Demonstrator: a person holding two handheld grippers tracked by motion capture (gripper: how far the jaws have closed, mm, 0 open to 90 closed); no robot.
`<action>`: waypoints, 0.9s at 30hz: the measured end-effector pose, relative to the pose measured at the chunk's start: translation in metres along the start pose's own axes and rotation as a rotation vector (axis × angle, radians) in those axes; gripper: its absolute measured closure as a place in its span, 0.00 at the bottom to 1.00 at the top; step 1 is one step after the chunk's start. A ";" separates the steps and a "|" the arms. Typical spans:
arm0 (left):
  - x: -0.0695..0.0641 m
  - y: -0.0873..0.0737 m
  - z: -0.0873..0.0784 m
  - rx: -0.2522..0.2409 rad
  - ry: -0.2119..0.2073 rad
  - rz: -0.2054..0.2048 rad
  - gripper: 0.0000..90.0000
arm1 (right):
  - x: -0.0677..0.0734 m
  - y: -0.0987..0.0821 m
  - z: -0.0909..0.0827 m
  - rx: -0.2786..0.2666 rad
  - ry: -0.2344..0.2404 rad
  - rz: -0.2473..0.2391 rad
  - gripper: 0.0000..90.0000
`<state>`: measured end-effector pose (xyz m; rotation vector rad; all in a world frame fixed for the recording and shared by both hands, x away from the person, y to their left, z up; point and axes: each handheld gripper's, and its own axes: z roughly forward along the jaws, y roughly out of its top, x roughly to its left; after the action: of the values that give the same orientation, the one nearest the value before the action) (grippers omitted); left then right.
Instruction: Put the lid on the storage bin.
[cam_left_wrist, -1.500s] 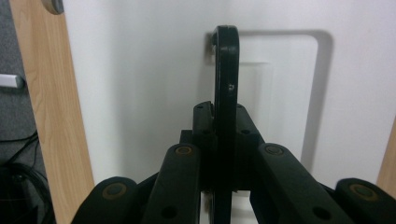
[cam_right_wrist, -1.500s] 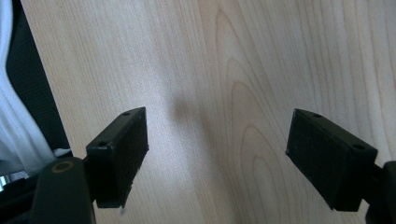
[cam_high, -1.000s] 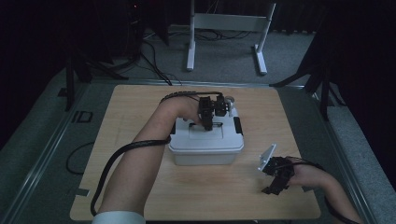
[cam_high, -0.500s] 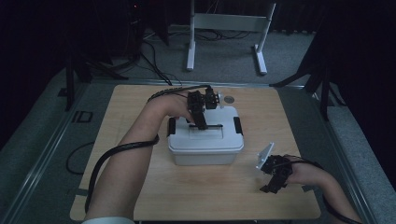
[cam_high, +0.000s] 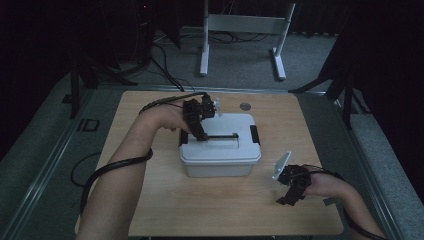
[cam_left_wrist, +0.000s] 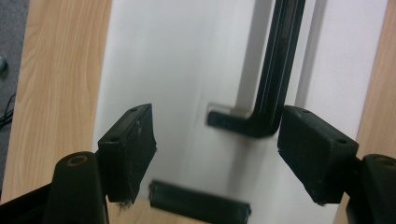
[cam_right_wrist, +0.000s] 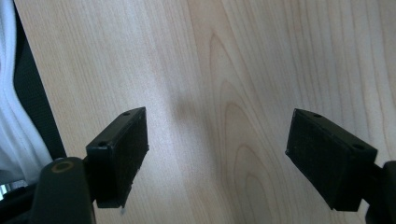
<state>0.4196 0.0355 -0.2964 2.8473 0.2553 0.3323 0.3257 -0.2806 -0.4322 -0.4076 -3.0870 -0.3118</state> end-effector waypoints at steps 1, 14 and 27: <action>0.000 0.000 0.000 0.000 0.000 0.000 0.30 | 0.000 0.000 0.000 0.000 0.000 0.000 0.22; -0.004 -0.052 -0.006 -0.014 0.014 -0.072 0.30 | 0.000 0.001 0.002 0.001 -0.004 0.003 0.22; -0.009 -0.105 -0.009 -0.018 0.020 -0.151 0.31 | 0.000 0.004 0.001 -0.005 -0.013 0.000 0.22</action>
<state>0.3942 0.1352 -0.3192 2.7880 0.4654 0.3305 0.3264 -0.2767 -0.4326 -0.4110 -3.0998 -0.3188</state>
